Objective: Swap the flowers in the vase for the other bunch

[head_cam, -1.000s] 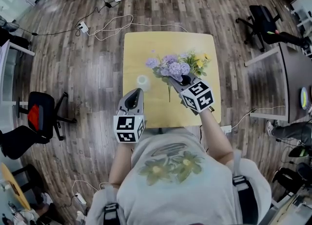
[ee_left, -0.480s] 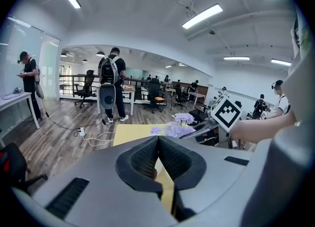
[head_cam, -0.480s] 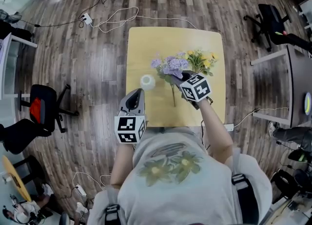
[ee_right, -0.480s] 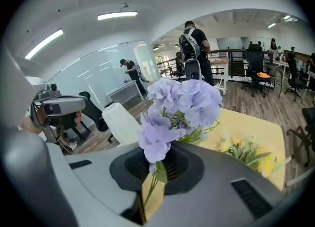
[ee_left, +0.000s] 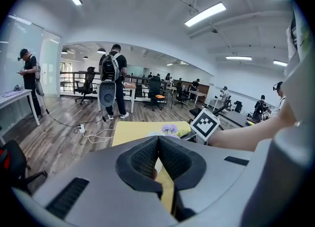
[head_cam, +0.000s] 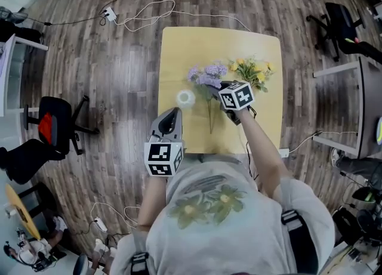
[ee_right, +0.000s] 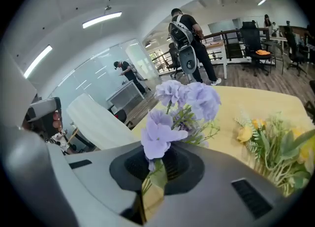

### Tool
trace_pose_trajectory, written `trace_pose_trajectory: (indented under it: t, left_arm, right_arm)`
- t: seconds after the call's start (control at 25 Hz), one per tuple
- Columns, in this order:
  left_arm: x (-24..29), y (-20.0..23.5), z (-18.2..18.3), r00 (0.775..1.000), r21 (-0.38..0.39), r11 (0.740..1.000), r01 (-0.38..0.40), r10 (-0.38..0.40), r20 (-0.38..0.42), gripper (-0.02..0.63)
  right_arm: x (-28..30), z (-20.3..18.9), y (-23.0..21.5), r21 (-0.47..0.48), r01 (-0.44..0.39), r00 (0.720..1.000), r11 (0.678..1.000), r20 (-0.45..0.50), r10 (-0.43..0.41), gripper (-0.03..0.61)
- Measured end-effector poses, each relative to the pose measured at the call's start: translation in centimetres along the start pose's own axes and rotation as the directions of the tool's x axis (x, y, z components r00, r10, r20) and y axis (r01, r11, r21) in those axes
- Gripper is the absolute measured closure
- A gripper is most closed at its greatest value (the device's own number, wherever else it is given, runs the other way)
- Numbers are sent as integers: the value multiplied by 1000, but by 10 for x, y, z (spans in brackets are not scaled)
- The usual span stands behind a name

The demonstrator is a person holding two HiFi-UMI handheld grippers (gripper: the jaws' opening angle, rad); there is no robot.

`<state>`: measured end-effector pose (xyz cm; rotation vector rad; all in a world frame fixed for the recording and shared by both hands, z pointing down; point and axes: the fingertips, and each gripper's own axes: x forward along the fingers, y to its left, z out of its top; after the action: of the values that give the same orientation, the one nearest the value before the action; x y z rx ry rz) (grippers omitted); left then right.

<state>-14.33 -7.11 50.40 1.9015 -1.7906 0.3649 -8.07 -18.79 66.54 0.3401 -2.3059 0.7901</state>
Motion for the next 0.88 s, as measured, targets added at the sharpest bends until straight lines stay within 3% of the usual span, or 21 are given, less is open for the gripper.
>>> trace_pose_trajectory:
  t: [0.48,0.64,0.88]
  left_arm:
    - [30,-40,24,991,45,990,130,-132,22,598]
    - [39,-53,26,985,65,984,168,-169,20,598]
    - [49,-68,25,979,78,976,204,-204,-1,598]
  right_arm:
    - [26,-14,-14,-8,62,998,998,-11,-62,517]
    - [19,-5,-13,-2,91,994,996,58,-91,514]
    - [-6,2,-20,39,110,985,993,133,-114,443]
